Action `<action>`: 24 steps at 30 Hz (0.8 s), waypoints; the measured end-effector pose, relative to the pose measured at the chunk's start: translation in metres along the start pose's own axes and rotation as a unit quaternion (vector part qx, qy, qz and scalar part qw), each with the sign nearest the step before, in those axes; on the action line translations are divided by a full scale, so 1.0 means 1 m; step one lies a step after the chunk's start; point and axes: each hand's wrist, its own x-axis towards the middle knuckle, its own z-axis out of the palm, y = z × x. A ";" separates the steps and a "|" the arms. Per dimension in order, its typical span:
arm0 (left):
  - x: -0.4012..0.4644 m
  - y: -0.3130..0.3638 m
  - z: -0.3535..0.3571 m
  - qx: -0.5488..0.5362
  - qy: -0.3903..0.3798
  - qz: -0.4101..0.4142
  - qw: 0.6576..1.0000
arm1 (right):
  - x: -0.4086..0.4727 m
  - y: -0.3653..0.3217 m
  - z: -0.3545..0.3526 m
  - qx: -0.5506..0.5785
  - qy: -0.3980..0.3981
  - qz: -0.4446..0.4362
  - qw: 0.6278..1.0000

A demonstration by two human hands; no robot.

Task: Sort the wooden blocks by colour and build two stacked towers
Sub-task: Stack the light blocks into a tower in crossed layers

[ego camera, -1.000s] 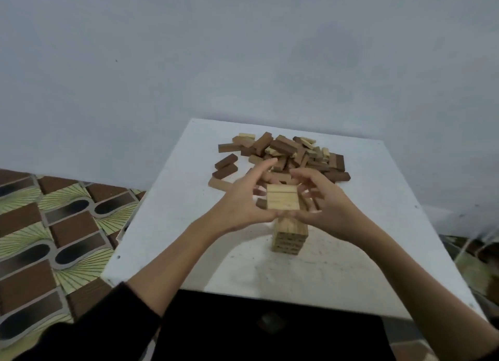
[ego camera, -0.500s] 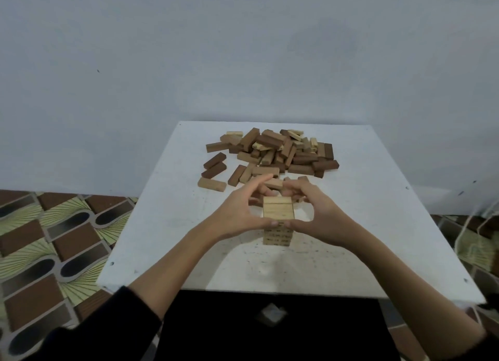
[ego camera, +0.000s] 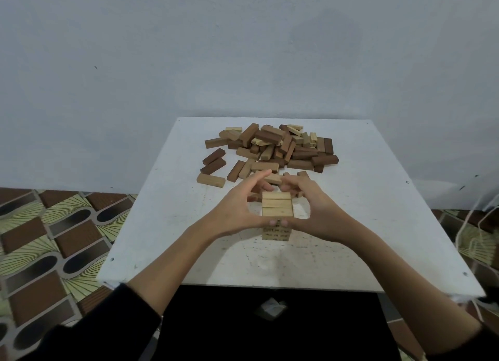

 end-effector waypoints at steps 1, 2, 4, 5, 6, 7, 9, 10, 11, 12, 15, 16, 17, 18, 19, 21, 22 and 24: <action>0.000 0.000 0.001 0.003 -0.002 0.000 1.000 | 0.000 0.000 0.000 0.001 -0.001 -0.003 1.000; 0.000 0.000 0.002 0.005 -0.003 0.001 1.000 | 0.000 -0.001 0.000 0.002 -0.003 -0.004 1.000; 0.000 -0.001 0.003 0.010 0.000 0.003 1.000 | 0.000 -0.003 0.000 0.000 -0.006 -0.005 1.000; 0.000 -0.001 0.003 0.009 0.001 0.005 1.000 | 0.000 -0.003 0.000 -0.002 -0.005 -0.007 1.000; 0.000 -0.002 0.003 0.009 0.002 0.007 1.000 | 0.000 -0.004 0.000 -0.003 -0.004 -0.009 1.000; 0.000 -0.002 0.003 0.010 0.003 0.008 1.000 | 0.000 -0.005 0.000 -0.003 -0.002 -0.011 1.000; 0.000 -0.002 0.003 0.013 0.004 0.007 1.000 | 0.000 -0.006 0.000 -0.003 0.001 -0.013 1.000; 0.000 -0.002 0.003 0.013 0.005 0.005 1.000 | 0.000 -0.006 0.000 -0.003 0.001 -0.014 1.000; 0.000 -0.002 0.004 0.014 0.005 0.003 1.000 | 0.000 -0.007 0.000 -0.001 0.000 -0.013 1.000; 0.000 -0.002 0.004 0.013 0.006 0.001 1.000 | 0.000 -0.007 0.000 0.002 0.000 -0.011 1.000; -0.002 -0.001 0.006 -0.010 0.006 -0.009 1.000 | -0.002 -0.006 0.002 0.025 -0.002 0.013 1.000; -0.003 0.000 0.007 -0.020 0.003 -0.016 1.000 | -0.004 -0.004 0.003 0.040 -0.003 0.030 0.999; -0.005 0.001 0.008 -0.026 -0.004 -0.020 0.999 | -0.005 -0.004 0.005 0.059 -0.005 0.048 0.997; -0.008 0.003 0.010 -0.025 -0.012 -0.022 0.999 | -0.008 -0.005 0.007 0.085 -0.008 0.066 0.994; -0.011 0.005 0.013 -0.025 -0.020 -0.026 0.999 | -0.010 -0.005 0.011 0.112 -0.008 0.079 0.991; -0.015 0.003 0.021 -0.056 -0.021 -0.046 0.997 | -0.016 -0.006 0.021 0.146 0.000 0.096 0.985; -0.017 0.001 0.025 -0.070 -0.020 -0.060 0.995 | -0.018 -0.007 0.026 0.158 0.009 0.101 0.982; -0.020 -0.002 0.030 -0.080 -0.025 -0.090 0.992 | -0.022 -0.011 0.035 0.181 0.026 0.099 0.978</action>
